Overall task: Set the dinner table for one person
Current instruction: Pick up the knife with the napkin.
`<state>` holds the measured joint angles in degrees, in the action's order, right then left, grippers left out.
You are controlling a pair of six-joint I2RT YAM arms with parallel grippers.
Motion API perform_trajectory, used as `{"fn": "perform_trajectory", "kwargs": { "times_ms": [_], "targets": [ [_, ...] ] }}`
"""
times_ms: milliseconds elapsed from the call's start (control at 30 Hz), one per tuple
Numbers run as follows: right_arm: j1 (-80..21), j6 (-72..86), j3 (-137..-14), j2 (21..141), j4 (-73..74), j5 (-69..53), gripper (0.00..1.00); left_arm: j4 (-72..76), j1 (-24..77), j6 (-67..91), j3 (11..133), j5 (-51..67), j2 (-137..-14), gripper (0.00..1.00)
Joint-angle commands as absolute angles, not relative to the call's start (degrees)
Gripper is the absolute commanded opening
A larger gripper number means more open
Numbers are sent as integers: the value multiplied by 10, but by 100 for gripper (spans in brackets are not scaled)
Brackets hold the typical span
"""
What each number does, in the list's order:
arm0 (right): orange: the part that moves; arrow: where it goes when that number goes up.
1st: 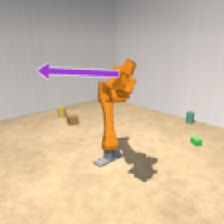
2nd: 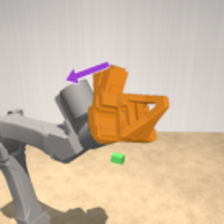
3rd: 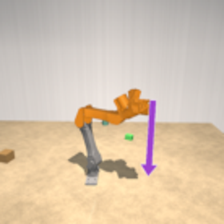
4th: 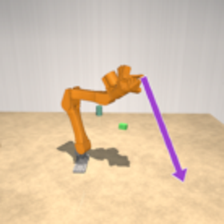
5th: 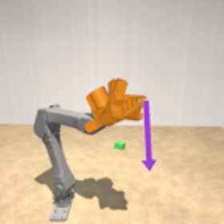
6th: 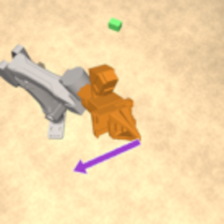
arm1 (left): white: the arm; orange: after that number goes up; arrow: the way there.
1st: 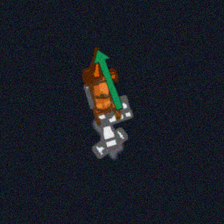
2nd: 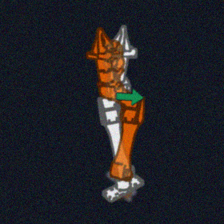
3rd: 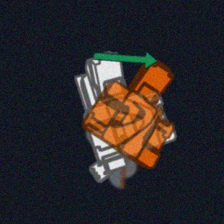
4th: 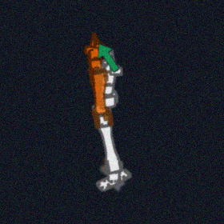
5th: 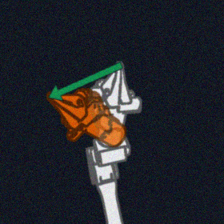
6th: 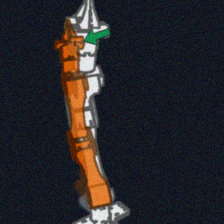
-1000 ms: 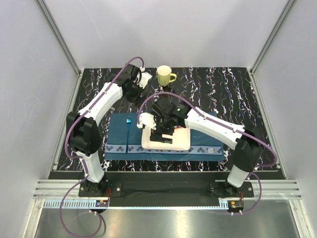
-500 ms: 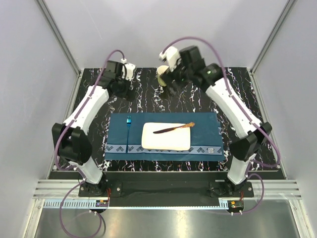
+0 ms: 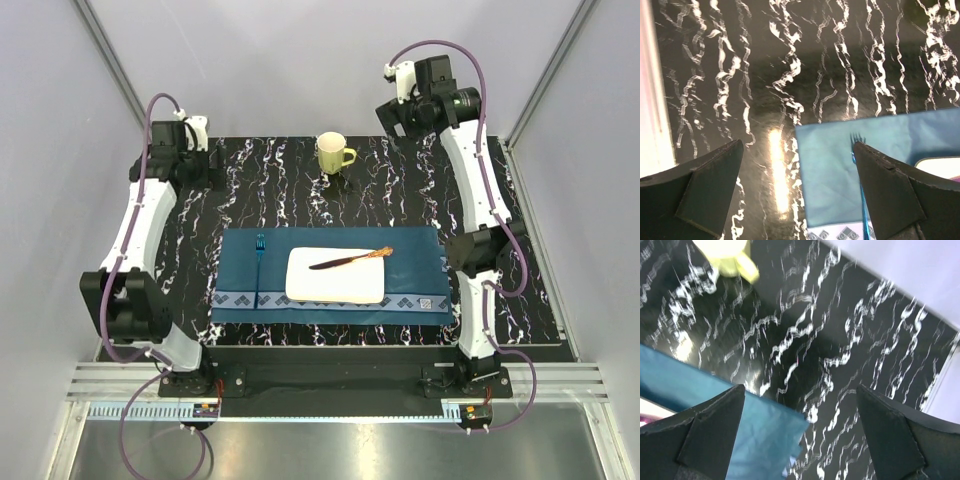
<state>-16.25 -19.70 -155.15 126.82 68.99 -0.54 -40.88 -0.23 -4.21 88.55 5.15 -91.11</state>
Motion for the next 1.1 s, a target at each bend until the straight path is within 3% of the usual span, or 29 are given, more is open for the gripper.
{"fn": "perform_trajectory", "kwargs": {
  "times_ms": [0,333,567,1067],
  "targets": [
    [-162,-208,-1561,1269,735,-4,100,-353,1,-57,862,27,-850,99],
    [-156,-242,-1571,1262,729,36,100,-323,0,-75,838,-18,-840,99],
    [-157,-260,-1562,1255,747,33,100,-313,0,-74,828,18,-842,99],
    [-159,-332,-1409,1186,816,-57,100,-351,94,-262,832,55,-861,99]
  ]
}}
